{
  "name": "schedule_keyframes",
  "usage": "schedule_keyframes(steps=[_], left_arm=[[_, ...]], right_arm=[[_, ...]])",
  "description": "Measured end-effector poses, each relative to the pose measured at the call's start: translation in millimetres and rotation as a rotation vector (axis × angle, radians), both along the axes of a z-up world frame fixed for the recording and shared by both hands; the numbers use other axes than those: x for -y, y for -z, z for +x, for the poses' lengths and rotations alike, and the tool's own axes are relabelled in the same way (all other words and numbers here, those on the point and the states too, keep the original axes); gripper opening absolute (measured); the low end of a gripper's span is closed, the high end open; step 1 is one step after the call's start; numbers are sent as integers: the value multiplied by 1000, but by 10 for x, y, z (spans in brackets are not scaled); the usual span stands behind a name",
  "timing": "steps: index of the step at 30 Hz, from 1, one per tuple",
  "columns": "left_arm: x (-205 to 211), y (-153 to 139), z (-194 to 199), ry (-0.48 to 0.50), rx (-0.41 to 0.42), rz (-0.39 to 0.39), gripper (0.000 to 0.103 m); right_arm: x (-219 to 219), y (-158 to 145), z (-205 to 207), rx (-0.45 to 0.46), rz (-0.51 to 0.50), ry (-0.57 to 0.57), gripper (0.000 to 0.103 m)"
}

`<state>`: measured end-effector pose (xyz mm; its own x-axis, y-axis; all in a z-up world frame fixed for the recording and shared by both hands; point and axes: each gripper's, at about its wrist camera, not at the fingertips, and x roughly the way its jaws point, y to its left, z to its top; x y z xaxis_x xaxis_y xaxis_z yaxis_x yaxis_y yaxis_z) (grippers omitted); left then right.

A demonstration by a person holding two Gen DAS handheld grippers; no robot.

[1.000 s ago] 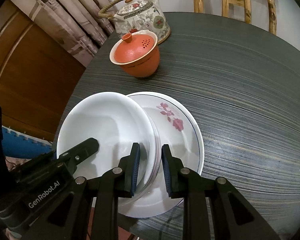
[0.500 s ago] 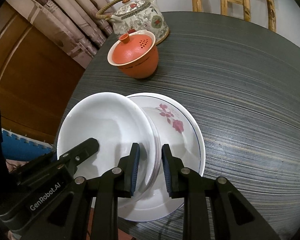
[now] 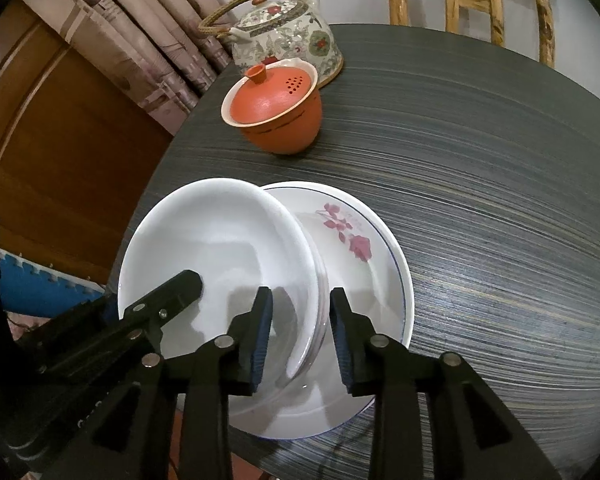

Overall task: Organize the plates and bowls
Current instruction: 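Lower the bowl stack onto the rose plates and open both grippers, then withdraw both grippers from the stacked dishes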

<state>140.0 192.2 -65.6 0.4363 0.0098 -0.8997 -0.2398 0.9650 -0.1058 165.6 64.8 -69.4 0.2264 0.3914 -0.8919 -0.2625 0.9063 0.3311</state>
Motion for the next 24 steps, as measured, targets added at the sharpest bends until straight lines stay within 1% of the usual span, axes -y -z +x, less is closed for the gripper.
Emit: schedule_keyframes(steps=[2, 4, 5, 6, 7, 12, 14, 17, 19, 24], left_arm=[[-13, -33, -32, -8, 8, 16, 25], [-39, -64, -72, -20, 17, 16, 25], [-47, -84, -99, -24, 21, 15, 26], [-39, -113, -144, -27, 31, 18, 27], [-25, -136, -176, -27, 36, 25, 28], [50, -278, -366, -19, 65, 48, 30], [65, -340, -467, -32, 84, 52, 33], [114, -410, -597, -45, 99, 96, 35], [142, -424, -678, -47, 100, 111, 35], [174, -406, -898, -67, 89, 127, 35]], right_arm=[[-8, -20, -9, 11, -9, 5, 35], [1, -49, -13, 26, -18, 9, 47], [8, -65, -17, 34, -23, 10, 50], [18, -91, -33, 48, -28, 13, 56], [22, -107, -42, 55, -30, 13, 58], [81, -210, -167, 102, -54, 16, 65], [136, -246, -216, 110, -53, 24, 68], [217, -321, -303, 131, -57, 40, 70], [270, -377, -382, 151, -69, 47, 75], [378, -500, -588, 203, -94, 59, 77]])
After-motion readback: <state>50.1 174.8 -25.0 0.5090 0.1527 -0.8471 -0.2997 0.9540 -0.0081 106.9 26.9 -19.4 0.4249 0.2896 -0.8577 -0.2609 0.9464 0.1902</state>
